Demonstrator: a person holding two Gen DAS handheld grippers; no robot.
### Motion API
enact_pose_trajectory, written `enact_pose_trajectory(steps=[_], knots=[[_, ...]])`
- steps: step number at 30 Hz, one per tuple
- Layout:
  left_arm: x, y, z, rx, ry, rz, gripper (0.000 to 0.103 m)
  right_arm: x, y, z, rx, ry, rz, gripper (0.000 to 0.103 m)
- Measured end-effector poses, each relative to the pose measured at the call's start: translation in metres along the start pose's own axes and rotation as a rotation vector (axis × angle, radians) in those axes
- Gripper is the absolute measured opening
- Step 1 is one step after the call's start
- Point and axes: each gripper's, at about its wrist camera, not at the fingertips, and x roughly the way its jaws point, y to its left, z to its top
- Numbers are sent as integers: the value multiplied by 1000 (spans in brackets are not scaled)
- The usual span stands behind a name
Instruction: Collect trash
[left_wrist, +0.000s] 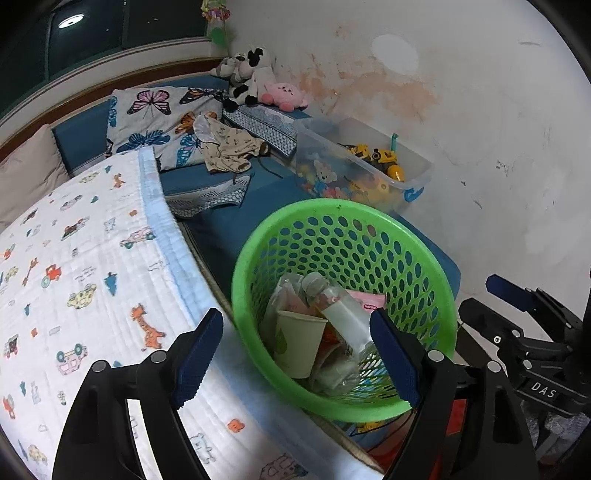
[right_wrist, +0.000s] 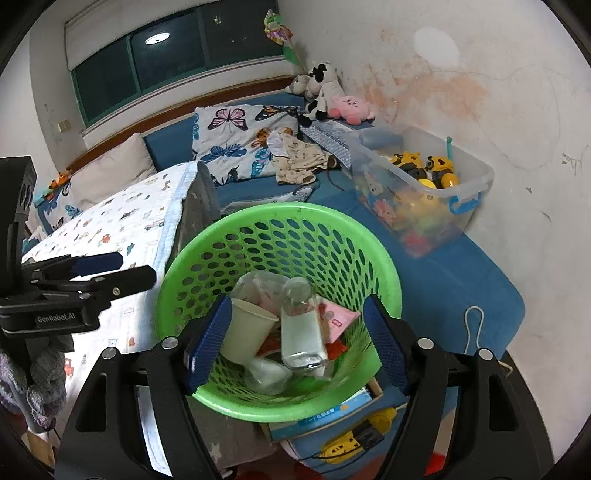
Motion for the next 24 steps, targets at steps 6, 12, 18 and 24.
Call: enact_pose_trajectory(steps=[6, 12, 18, 24], knots=[[-18, 16, -9, -23, -27, 23, 80, -1, 13, -6, 4, 9, 25, 76], [-42, 34, -21, -45, -64, 51, 81, -6, 33, -11, -4, 7, 48, 80], [-66, 50, -33, -70, -101, 77, 85, -11, 56, -17, -30, 7, 61, 81], [-84, 60, -46, -79, -129, 105, 86, -17, 71, -23, -34, 6, 75, 83]])
